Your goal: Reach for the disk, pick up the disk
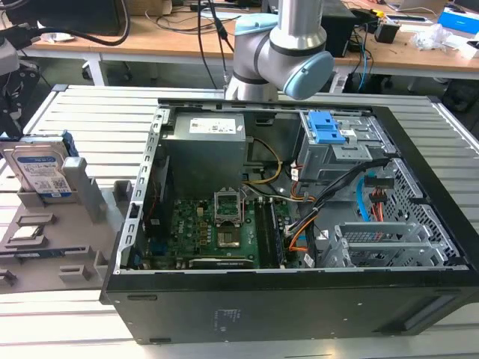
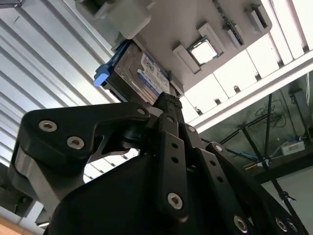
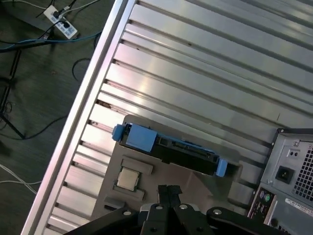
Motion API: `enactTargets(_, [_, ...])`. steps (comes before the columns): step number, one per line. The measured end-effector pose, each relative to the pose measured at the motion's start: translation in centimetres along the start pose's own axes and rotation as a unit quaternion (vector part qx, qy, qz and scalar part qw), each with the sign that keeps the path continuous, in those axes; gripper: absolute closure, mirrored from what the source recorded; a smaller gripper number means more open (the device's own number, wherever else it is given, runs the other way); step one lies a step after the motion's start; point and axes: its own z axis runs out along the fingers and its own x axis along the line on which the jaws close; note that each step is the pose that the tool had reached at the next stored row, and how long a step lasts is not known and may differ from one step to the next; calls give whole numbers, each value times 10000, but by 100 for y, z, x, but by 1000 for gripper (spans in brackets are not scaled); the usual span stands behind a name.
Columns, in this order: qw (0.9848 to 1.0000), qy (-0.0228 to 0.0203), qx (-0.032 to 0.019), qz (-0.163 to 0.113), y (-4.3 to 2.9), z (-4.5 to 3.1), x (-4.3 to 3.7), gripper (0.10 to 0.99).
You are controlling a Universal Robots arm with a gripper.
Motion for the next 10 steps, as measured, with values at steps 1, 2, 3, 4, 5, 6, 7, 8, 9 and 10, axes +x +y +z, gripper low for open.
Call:
enactTargets(1, [9999, 4, 0, -116, 0, 0, 0, 980])
enactTargets(2, [9998, 8, 0, -212, 0, 0, 0, 980])
enactTargets(3, [9996, 11, 0, -293, 0, 0, 0, 980])
enactTargets(4, [9994, 13, 0, -359, 0, 0, 0, 980])
enactTargets(5, [9990, 17, 0, -443, 0, 0, 0, 980])
enactTargets(6, [9986, 20, 0, -519, 0, 0, 0, 980])
enactTargets(7, [9980, 24, 0, -636, 0, 0, 0, 980])
enactTargets(8, [9975, 26, 0, -701, 0, 0, 0, 980])
enactTargets(9, [9971, 29, 0, -757, 0, 0, 0, 980])
enactTargets(10, [9965, 32, 0, -838, 0, 0, 0, 980])
